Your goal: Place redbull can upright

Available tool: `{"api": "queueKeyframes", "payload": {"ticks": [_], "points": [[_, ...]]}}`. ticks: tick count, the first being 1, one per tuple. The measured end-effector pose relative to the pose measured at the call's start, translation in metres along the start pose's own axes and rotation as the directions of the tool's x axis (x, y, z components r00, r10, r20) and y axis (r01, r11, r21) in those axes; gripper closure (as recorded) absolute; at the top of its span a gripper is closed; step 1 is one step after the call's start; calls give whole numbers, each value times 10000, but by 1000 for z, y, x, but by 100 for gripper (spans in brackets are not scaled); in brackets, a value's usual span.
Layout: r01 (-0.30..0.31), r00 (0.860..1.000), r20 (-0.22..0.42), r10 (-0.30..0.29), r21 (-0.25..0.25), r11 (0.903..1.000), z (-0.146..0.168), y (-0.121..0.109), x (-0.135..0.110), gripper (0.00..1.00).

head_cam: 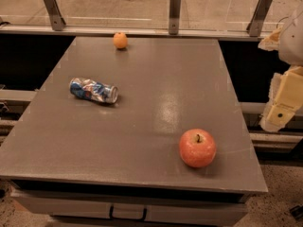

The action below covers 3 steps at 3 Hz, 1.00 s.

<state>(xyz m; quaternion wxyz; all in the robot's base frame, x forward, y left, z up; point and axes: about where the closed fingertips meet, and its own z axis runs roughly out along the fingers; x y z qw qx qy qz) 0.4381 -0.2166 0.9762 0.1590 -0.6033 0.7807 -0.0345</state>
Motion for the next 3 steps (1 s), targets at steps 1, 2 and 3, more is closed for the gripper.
{"api": "queueKeyframes", "payload": {"ticks": [1,2,3], "points": [[0,10000,1,0,2,10000,0,0,0,0],[430,9965,717,-421,-104,9990,17,-13,-39,0],[952,9824,1641,-887,-324,9949,44,-30,-112,0]]}}
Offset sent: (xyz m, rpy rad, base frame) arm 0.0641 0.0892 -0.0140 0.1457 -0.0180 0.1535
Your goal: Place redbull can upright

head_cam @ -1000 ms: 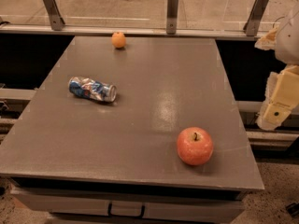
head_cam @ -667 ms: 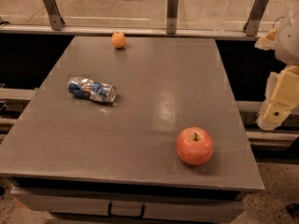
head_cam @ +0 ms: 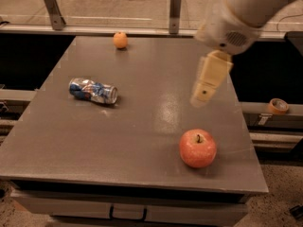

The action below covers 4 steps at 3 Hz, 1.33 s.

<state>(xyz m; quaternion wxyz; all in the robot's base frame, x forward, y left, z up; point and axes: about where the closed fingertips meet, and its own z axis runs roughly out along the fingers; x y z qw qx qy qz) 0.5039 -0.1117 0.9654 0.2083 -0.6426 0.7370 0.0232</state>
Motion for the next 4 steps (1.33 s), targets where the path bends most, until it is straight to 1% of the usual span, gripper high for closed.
{"api": "queueKeyframes", "payload": {"ticks": [1,2,3,4], "points": [[876,9891,1226,-821,-401,9953,33,-9,-111,0],[877,9890,1226,-822,-400,9953,33,-9,-111,0],[873,9829,1678,-755,-642,9941,51,-10,-142,0],[923,9798,1860,-737,-933,9914,81,-9,-187,0]]}}
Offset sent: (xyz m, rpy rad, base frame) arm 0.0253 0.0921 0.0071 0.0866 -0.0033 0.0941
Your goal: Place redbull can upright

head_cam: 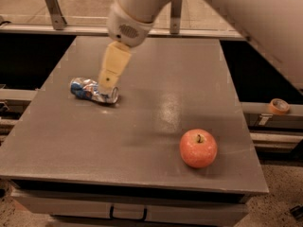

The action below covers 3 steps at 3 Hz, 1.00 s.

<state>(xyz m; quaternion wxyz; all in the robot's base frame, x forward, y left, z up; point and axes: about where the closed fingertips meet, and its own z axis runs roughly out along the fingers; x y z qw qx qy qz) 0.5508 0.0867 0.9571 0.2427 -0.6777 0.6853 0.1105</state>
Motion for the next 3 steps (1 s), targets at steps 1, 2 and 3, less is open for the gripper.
{"api": "queueKeyframes", "payload": {"ticks": [1,2,3], "points": [[-398,9989,-233,396,-90,9992,48,-11,-32,0],[-840,9943,-651,842,60,9964,92,-21,-52,0],[-1302,9825,-1306,1331,304,9910,133,-32,-55,0]]}}
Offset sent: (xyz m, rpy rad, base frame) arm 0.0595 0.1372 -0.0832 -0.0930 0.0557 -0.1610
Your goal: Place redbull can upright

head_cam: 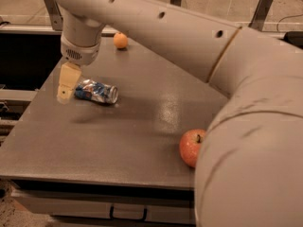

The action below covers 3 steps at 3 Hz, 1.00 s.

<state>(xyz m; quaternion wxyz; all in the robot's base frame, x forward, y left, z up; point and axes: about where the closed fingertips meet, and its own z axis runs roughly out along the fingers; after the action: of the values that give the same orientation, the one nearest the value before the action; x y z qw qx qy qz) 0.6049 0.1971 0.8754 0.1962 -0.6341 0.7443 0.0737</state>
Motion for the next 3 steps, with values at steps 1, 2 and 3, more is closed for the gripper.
{"api": "queueKeyframes", "payload": {"ticks": [1,2,3], "points": [[-495,9968,-606,513,311,9983,26,-5,5,15],[-864,9909,-996,910,495,9950,42,-7,12,38],[-1041,9884,-1033,1109,689,9922,42,-11,16,61]]}}
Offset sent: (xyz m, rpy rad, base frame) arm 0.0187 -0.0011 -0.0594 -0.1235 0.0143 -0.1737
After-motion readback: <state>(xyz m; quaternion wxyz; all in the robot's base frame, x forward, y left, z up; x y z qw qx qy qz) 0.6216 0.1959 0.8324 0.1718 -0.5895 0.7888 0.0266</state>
